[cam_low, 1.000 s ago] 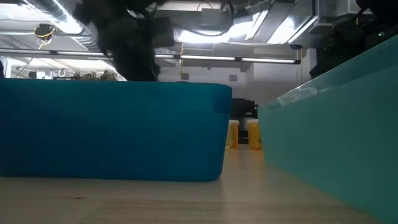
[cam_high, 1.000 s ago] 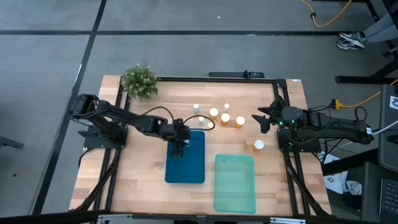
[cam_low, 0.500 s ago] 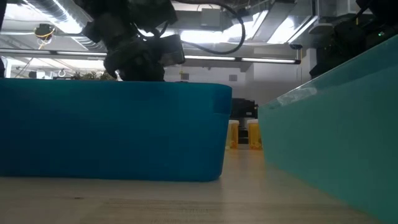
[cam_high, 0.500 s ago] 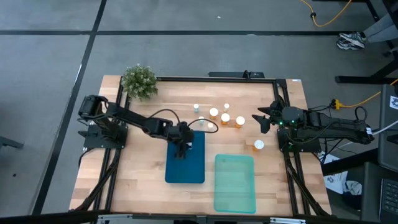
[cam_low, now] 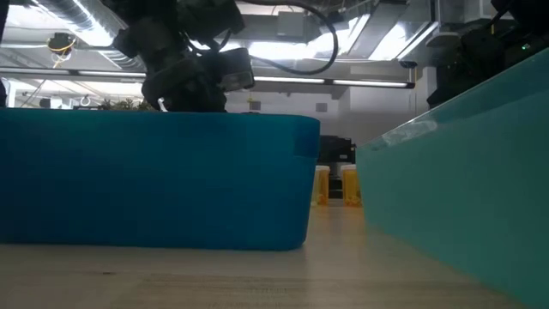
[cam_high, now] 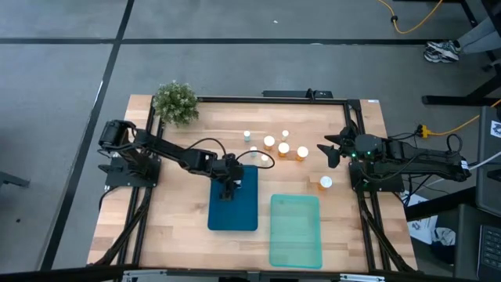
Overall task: Pick and place medicine bottles into bin by pill shape (circle, oval)
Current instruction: Put the pink pill bottle into the blue bin, then put the top blue pill bottle into the blue bin
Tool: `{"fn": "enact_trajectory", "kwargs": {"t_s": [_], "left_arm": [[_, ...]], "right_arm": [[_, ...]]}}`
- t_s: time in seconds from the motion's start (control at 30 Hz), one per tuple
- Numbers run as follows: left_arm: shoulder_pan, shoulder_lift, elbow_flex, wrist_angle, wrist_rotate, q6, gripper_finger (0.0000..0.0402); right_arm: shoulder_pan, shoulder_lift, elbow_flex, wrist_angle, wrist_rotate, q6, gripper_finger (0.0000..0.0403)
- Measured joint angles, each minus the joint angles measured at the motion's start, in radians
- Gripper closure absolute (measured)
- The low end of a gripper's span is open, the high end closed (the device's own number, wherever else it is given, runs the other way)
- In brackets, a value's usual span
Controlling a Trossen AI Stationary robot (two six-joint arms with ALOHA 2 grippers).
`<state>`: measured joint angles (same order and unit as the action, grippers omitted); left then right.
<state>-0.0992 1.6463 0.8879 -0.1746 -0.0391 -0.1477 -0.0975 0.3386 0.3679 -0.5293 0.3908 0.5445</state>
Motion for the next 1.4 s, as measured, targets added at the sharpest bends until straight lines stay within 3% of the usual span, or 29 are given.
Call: {"fn": "enact_trajectory", "kwargs": {"t_s": [0.37, 0.73, 0.87, 1.13, 1.4], "left_arm": [[-0.002, 0.000, 0.000, 0.002, 0.000, 0.000, 0.0227], [-0.002, -0.011, 0.079, 0.000, 0.055, 0.048, 0.0221], [-0.002, -0.011, 0.154, 0.002, -0.001, 0.144, 0.0219], [0.007, -0.011, 0.303, -0.080, -0.227, 0.284, 0.0222], [0.124, -0.011, 0.409, -0.285, -0.231, 0.290, 0.0223]], "right_arm": [[0.000, 0.000, 0.000, 0.000, 0.000, -0.001, 0.0116], [0.000, 0.000, 0.000, 0.000, 0.000, -0.001, 0.0116], [0.000, 0.000, 0.000, 0.000, 0.000, -0.001, 0.0116], [0.000, 0.000, 0.000, 0.000, 0.000, -0.001, 0.0116], [0.000, 0.000, 0.000, 0.000, -0.001, -0.002, 0.0116]]}}
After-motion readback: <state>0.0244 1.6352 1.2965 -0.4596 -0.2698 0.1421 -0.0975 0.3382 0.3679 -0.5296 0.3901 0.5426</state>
